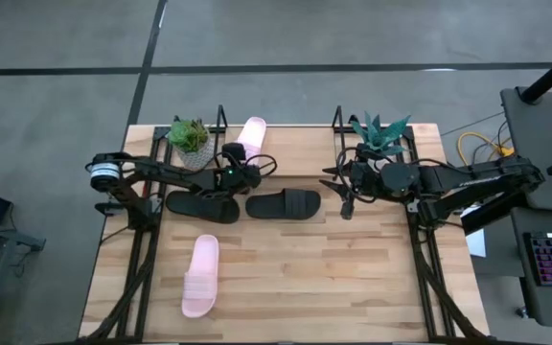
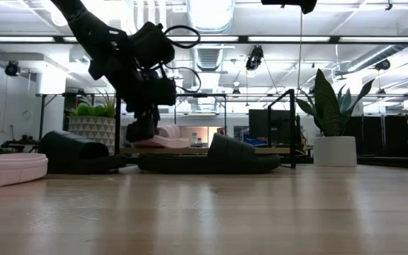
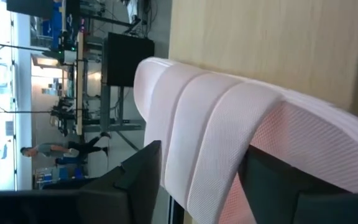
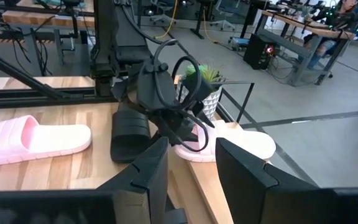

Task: Pick and place slides into the shelf
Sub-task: Put the top pink slides on the shelf

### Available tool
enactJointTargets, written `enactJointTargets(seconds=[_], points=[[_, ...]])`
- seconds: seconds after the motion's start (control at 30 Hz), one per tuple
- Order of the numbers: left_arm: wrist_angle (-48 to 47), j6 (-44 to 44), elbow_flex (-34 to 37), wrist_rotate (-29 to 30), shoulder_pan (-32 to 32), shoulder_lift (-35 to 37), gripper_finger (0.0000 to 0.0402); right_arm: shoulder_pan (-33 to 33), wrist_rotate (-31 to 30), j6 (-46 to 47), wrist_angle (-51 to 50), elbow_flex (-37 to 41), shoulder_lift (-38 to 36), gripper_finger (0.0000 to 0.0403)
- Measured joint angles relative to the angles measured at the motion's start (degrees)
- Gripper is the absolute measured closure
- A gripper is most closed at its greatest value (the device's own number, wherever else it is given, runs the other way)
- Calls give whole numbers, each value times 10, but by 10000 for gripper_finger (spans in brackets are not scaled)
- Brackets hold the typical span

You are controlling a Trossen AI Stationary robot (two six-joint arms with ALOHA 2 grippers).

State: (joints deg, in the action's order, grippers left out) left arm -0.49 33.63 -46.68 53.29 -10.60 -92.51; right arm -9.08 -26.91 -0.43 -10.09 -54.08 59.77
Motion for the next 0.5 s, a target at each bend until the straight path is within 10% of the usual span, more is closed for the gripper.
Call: enactJointTargets(seconds=[0.5], points=[[5, -1, 1, -17, -30, 0, 345, 0, 0, -1, 0, 0, 0, 280]])
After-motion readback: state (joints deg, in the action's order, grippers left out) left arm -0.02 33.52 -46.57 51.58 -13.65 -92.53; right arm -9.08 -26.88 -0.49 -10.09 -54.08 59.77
